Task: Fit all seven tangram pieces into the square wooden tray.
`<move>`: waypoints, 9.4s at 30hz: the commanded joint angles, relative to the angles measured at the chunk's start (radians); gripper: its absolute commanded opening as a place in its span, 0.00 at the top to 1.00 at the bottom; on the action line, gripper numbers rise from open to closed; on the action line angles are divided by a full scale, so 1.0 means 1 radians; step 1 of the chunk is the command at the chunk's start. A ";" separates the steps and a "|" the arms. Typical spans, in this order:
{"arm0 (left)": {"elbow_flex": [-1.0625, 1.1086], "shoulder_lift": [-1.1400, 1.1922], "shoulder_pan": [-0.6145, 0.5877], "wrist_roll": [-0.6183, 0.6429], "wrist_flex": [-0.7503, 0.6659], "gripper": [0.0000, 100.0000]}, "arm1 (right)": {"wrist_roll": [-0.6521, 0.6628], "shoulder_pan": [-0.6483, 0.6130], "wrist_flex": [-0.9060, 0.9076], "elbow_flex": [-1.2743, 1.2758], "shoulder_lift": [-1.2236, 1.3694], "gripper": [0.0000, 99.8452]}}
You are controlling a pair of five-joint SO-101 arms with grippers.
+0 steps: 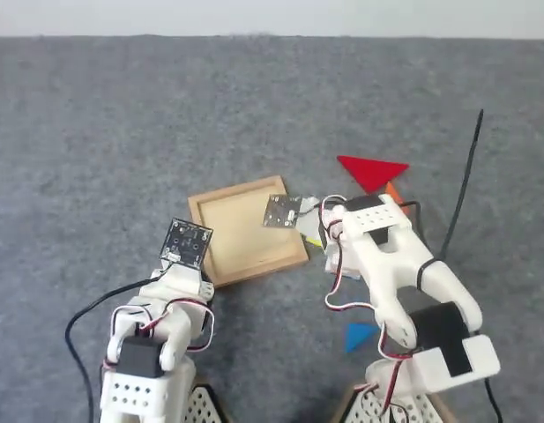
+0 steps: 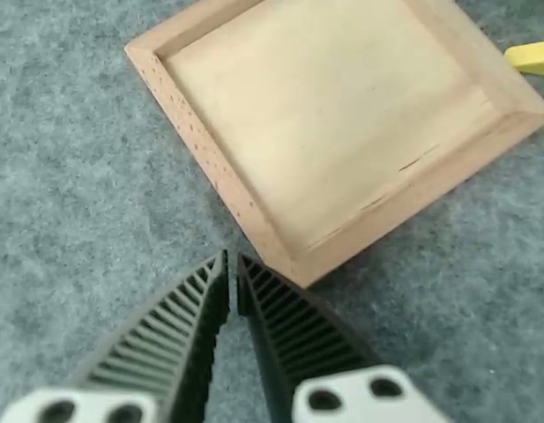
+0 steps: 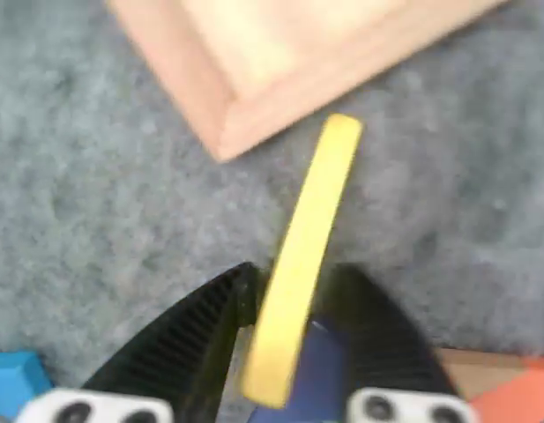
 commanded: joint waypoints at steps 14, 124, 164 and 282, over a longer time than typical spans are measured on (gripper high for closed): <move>-0.010 -0.018 -0.008 -0.002 0.005 0.98 | -0.454 0.047 0.177 -0.420 -0.004 0.99; -0.010 -0.018 -0.008 -0.002 0.005 0.98 | -0.215 -0.182 0.817 -1.401 0.478 0.87; -0.010 -0.018 -0.008 -0.002 0.005 0.98 | -0.634 -0.200 -0.117 0.018 -0.065 0.87; -0.010 -0.018 -0.008 -0.002 0.005 0.98 | -0.137 0.260 0.340 -1.303 0.711 0.76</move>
